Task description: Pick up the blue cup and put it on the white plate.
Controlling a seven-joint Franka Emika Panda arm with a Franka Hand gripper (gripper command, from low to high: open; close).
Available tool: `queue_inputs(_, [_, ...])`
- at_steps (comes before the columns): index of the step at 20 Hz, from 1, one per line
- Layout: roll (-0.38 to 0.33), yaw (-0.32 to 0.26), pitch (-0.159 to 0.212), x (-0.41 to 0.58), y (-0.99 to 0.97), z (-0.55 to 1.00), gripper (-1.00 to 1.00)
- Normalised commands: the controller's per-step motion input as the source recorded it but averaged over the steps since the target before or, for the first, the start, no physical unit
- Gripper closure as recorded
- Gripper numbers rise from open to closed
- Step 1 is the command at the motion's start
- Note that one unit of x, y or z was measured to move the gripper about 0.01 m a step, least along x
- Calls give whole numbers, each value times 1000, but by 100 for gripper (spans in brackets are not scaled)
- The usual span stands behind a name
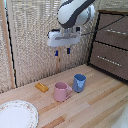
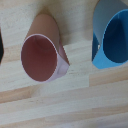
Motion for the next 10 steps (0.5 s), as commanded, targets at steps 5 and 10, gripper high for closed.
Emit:
queue_inputs(5, [22,-112,17,-555,-373,-59,-100])
queue_inputs(10, [4,-109,3,-666,-339,-86,-100])
